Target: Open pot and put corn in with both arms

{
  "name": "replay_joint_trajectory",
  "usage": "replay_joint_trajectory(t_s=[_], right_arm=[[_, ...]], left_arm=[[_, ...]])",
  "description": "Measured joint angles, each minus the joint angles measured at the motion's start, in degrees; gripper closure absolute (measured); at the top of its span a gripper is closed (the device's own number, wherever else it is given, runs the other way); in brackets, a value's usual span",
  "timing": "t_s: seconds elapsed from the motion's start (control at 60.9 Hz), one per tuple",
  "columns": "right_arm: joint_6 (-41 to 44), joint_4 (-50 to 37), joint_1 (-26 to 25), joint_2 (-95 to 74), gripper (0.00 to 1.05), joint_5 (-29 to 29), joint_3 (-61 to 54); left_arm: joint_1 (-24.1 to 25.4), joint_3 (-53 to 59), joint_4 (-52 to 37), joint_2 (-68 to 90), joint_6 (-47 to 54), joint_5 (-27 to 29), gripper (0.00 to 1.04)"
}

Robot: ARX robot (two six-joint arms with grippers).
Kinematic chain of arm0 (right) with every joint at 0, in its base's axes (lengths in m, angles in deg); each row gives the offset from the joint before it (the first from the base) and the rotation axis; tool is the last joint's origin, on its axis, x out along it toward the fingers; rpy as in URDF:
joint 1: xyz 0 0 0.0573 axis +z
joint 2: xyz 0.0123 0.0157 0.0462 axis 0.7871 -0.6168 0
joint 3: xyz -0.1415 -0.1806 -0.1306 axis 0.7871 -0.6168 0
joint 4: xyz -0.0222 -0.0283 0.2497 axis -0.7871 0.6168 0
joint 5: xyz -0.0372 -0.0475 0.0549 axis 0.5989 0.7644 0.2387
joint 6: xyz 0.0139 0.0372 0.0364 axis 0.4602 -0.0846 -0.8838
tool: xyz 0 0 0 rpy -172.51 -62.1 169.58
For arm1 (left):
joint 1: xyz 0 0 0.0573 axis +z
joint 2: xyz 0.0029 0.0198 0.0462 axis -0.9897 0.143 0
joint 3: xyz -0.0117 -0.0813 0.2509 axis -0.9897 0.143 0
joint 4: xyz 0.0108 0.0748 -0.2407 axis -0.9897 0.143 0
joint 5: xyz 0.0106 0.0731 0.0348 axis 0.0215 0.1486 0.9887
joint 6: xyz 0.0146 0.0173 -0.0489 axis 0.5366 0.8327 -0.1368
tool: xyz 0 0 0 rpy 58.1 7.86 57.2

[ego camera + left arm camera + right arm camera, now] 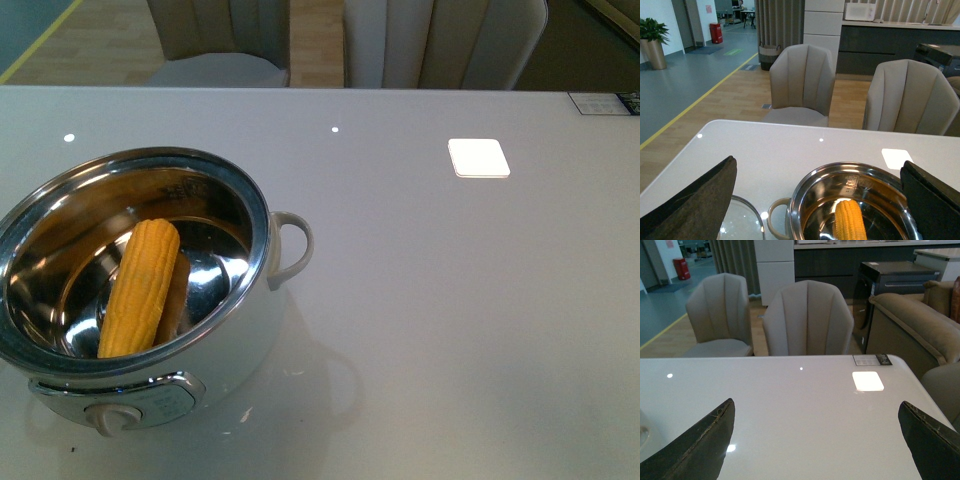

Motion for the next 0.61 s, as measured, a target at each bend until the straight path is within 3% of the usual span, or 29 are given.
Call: replay_joint_trajectory(t_s=[0.607], right_arm=[[0.0,0.0,0.0,0.0,0.09,0.0,0.0]], left_arm=[[0.0,0.0,0.0,0.0,0.0,0.0,0.07]])
